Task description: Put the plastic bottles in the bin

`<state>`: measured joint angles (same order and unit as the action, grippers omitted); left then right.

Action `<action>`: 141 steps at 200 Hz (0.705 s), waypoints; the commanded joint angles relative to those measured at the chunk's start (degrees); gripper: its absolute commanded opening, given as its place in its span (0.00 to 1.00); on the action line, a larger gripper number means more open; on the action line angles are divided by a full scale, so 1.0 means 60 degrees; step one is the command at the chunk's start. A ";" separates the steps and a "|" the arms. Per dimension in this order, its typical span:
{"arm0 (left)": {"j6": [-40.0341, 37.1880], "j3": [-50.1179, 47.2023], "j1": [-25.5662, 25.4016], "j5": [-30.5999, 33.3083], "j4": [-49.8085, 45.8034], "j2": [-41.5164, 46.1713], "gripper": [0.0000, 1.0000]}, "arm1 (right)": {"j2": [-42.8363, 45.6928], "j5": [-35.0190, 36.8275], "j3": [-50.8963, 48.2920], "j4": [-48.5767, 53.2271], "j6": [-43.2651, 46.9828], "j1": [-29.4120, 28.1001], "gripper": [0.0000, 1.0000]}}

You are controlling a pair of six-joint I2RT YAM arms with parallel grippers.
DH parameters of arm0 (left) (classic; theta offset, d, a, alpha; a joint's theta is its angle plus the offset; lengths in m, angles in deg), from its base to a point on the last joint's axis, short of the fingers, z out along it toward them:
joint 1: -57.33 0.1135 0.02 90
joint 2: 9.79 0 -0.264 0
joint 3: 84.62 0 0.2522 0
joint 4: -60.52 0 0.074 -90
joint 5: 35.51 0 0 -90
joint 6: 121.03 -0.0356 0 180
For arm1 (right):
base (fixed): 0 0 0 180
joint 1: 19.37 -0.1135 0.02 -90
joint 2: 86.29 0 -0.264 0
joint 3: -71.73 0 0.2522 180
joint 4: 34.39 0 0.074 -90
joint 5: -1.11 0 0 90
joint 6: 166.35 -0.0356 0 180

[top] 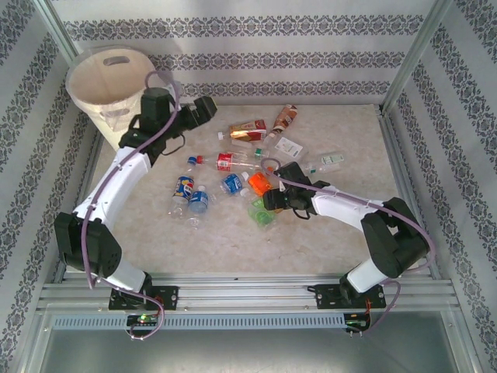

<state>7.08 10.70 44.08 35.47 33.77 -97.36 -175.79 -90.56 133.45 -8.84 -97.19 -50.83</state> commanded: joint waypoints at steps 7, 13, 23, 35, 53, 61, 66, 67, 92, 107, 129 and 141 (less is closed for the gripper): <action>0.0704 -0.0918 -0.0362 0.0231 0.0682 0.0550 1.00 | -0.0315 0.0580 0.0268 0.0018 -0.0021 -0.0117 0.69; 0.0736 -0.1111 -0.0419 0.0294 0.0605 0.0560 1.00 | -0.0353 0.0570 0.0268 -0.0001 -0.0020 -0.0117 0.69; 0.0752 -0.1355 -0.0491 0.0402 0.0347 0.0591 1.00 | -0.0430 0.0509 0.0281 -0.0005 0.0016 -0.0146 0.69; 0.0929 -0.1655 -0.0488 0.0562 0.0135 0.0626 1.00 | -0.0542 0.0458 0.0311 0.0033 0.0088 -0.0199 0.70; 0.1088 -0.1991 -0.0495 0.0614 0.0100 0.0653 1.00 | -0.0662 0.0470 0.0355 0.0003 0.0281 -0.0263 0.73; 0.1095 -0.2042 -0.0488 0.0570 0.0086 0.0638 1.00 | -0.0725 0.0469 0.0381 -0.0056 0.0391 -0.0279 0.73; 0.1087 -0.2049 -0.0488 0.0548 0.0077 0.0620 1.00 | -0.0774 0.0421 0.0396 -0.0115 0.0473 -0.0279 0.73; 0.1088 -0.2050 -0.0487 0.0541 0.0074 0.0613 1.00 | -0.0788 0.0416 0.0405 -0.0117 0.0494 -0.0279 0.73; 0.0988 -0.1957 -0.0500 0.0563 -0.0107 0.0477 1.00 | -0.1104 0.0337 0.0626 -0.0068 0.0988 -0.0279 0.75; 0.0886 -0.1849 -0.0487 0.0511 -0.0231 0.0403 1.00 | -0.1201 0.0356 0.0646 -0.0107 0.1238 -0.0271 0.76; 0.0711 -0.1758 -0.0492 0.0523 -0.0465 0.0357 1.00 | -0.1461 0.0413 0.0705 -0.0075 0.1400 -0.0249 0.77; 0.0667 -0.1754 -0.0495 0.0530 -0.0515 0.0346 1.00 | -0.1603 0.0536 0.0751 -0.0086 0.1316 -0.0249 0.76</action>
<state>12.46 -1.63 41.58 38.24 32.83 -95.31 -183.65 -89.30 136.49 -10.13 -91.05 -51.88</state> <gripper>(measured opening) 0.997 0.765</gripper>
